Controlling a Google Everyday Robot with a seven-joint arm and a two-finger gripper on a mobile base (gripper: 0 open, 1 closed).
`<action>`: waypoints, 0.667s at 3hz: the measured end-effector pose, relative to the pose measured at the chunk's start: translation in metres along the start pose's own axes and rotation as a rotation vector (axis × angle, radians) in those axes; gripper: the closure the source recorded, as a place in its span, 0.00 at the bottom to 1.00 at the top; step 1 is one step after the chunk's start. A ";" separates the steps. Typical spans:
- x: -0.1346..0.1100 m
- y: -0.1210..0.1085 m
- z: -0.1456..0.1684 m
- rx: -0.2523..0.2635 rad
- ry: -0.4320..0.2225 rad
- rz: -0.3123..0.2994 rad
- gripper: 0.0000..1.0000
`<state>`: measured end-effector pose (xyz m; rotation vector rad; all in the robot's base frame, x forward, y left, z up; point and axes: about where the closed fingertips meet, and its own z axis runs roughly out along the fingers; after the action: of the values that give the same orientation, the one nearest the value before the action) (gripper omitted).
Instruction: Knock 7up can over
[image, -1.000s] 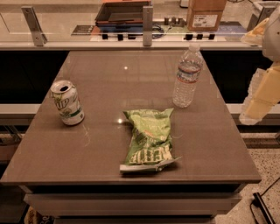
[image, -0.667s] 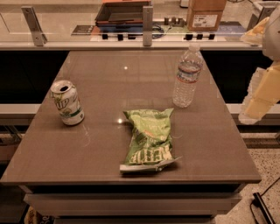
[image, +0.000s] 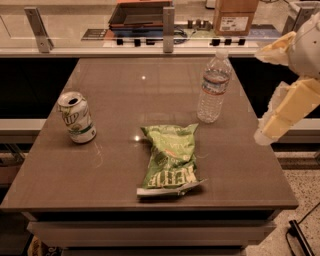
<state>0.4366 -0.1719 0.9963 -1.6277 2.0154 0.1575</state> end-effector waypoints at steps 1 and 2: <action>-0.025 0.017 0.017 -0.090 -0.078 -0.002 0.00; -0.047 0.033 0.031 -0.135 -0.110 -0.004 0.00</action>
Offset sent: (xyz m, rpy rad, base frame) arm -0.0231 0.1006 -0.0233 0.1650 0.1394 0.1306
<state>0.4219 -0.1090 0.9844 -1.6659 1.9550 0.3801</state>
